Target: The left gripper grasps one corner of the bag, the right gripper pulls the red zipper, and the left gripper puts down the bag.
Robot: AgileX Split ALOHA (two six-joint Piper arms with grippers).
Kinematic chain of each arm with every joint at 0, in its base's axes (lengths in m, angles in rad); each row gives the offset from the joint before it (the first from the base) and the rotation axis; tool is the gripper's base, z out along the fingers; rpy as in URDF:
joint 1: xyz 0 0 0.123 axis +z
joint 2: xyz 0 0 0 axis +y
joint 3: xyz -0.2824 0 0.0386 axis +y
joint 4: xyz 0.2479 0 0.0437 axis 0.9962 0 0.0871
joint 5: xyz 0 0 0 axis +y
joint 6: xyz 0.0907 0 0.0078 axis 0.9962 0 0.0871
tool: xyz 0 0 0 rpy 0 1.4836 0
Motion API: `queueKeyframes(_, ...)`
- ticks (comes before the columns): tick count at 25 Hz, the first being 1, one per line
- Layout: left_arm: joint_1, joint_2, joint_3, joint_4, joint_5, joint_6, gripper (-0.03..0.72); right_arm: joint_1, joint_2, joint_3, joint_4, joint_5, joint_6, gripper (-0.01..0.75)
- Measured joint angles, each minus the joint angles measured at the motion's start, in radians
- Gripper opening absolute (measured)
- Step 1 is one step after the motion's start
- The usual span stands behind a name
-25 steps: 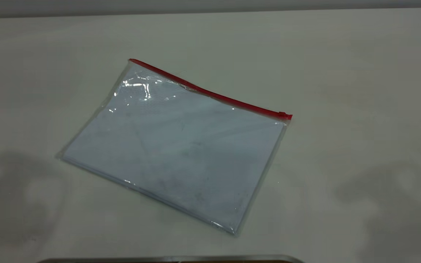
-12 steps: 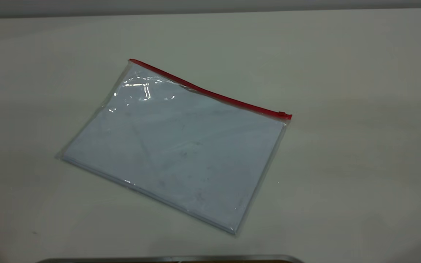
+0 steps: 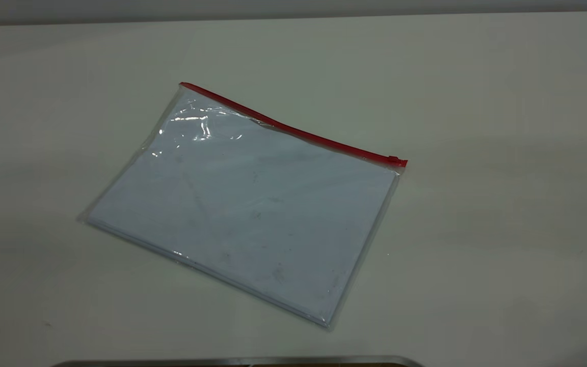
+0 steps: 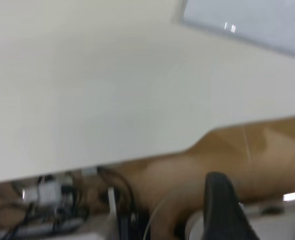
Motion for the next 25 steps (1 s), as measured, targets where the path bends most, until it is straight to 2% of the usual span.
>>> queueKeyframes(12,0.000,-0.215,0.001,-0.005,0.016,0.000,0.441,0.006,-0.087,0.000,0.006,0.000,0.000,0.398)
queueKeyframes(21,0.000,-0.230,0.001,-0.005,0.021,0.000,0.441,-0.220,-0.491,0.000,0.019,0.015,0.000,0.398)
queueKeyframes(25,0.000,-0.288,0.001,-0.005,0.022,0.000,0.439,-0.242,-0.669,0.000,0.021,0.028,0.000,0.398)
